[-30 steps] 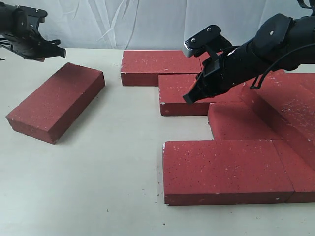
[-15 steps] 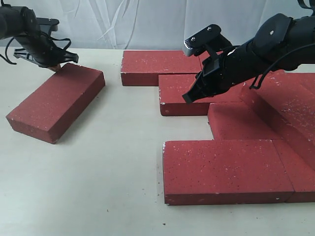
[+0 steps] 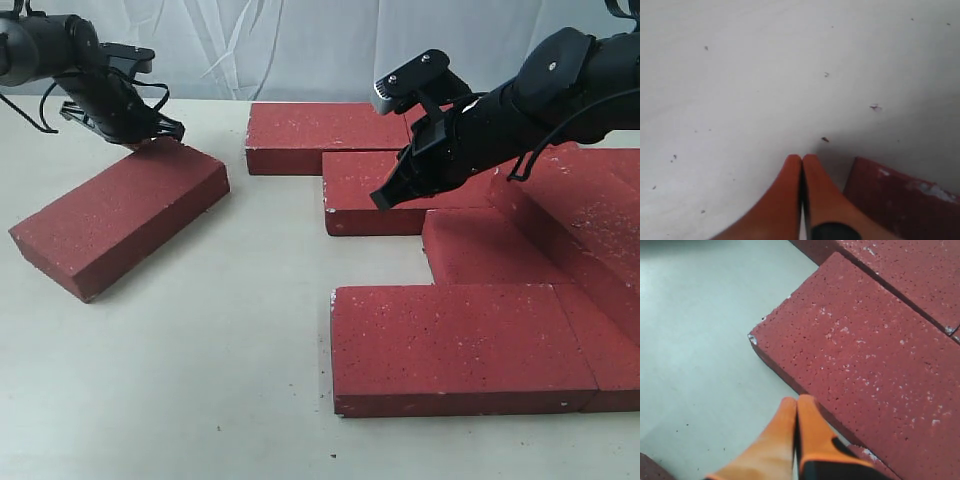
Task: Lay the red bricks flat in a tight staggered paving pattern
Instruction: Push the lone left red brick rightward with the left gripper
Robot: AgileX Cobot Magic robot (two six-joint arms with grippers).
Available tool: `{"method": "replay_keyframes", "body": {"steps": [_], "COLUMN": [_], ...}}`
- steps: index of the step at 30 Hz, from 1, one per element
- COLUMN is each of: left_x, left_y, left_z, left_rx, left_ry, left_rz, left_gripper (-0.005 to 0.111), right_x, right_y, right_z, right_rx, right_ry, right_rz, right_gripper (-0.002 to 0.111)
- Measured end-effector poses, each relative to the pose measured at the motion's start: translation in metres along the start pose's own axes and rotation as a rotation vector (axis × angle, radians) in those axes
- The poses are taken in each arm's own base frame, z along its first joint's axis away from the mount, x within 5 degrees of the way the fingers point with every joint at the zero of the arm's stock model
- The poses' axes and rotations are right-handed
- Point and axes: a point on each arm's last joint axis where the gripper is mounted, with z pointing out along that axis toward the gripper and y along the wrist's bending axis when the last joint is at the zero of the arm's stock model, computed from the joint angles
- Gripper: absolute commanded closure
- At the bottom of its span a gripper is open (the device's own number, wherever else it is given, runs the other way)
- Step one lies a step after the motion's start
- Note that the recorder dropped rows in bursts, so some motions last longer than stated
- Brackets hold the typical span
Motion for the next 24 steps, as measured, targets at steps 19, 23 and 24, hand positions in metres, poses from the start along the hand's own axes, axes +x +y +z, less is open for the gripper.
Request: {"method": "replay_keyframes", "body": {"steps": [19, 23, 24], "left_x": [0.001, 0.006, 0.007], "left_y": [-0.041, -0.044, -0.045], "left_z": [-0.020, -0.019, -0.020], "left_rx": [0.180, 0.221, 0.233], "left_ry": [0.089, 0.127, 0.137], "left_rz": [0.150, 0.150, 0.153], "left_gripper": [0.107, 0.107, 0.107], "right_x": [0.000, 0.000, 0.000], "right_y": [0.000, 0.000, 0.000], "right_z": [0.000, 0.000, 0.000], "right_rx": [0.000, 0.000, 0.000], "right_ry": [0.000, 0.000, 0.000], "right_rz": [0.000, 0.000, 0.000], "right_gripper": [0.109, 0.109, 0.109]}}
